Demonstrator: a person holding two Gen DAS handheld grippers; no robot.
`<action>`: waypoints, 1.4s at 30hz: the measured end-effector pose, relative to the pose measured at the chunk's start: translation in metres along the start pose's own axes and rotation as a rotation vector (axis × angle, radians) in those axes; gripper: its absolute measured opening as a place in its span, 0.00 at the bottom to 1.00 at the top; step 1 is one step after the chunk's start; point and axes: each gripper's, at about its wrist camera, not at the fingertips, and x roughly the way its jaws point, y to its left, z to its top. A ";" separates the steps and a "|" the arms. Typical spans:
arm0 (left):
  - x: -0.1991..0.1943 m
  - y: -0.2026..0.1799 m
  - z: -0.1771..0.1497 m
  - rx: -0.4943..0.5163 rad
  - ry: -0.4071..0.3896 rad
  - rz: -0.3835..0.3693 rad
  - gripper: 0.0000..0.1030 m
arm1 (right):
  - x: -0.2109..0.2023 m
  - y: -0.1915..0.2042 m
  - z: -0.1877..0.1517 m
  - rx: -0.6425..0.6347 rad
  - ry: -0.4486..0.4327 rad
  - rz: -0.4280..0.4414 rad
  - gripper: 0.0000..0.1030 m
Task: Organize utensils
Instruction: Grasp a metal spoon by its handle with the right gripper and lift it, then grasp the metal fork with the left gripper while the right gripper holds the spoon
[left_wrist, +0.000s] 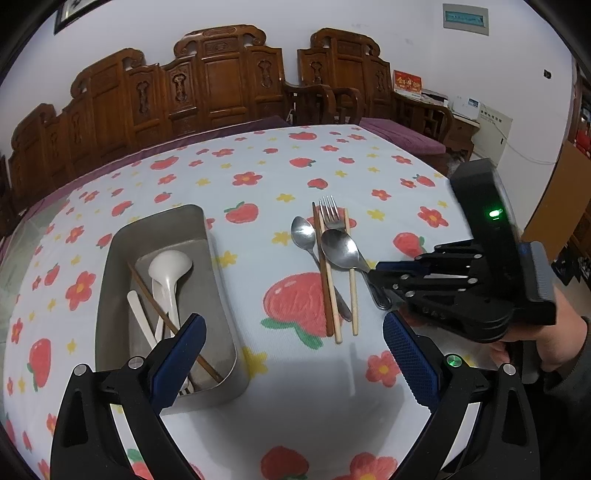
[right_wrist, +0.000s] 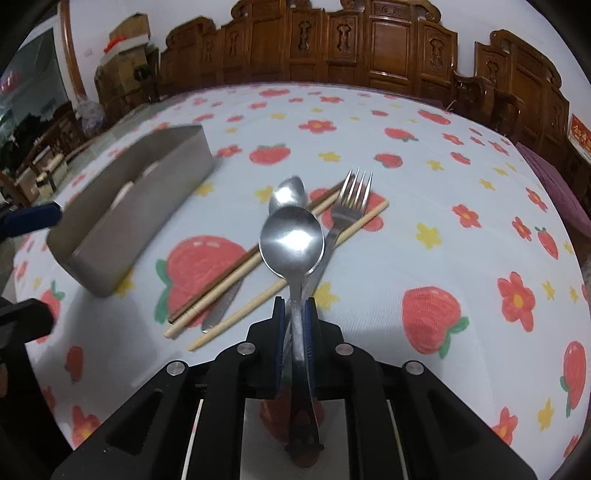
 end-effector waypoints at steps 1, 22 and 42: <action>0.000 0.000 0.000 0.002 0.001 -0.001 0.90 | 0.000 -0.001 0.001 0.005 -0.002 0.001 0.15; 0.034 -0.024 0.010 0.062 0.072 -0.011 0.63 | -0.027 -0.049 0.004 0.114 -0.074 -0.037 0.07; 0.121 -0.057 0.056 -0.011 0.159 -0.100 0.34 | -0.033 -0.094 -0.003 0.199 -0.073 -0.073 0.07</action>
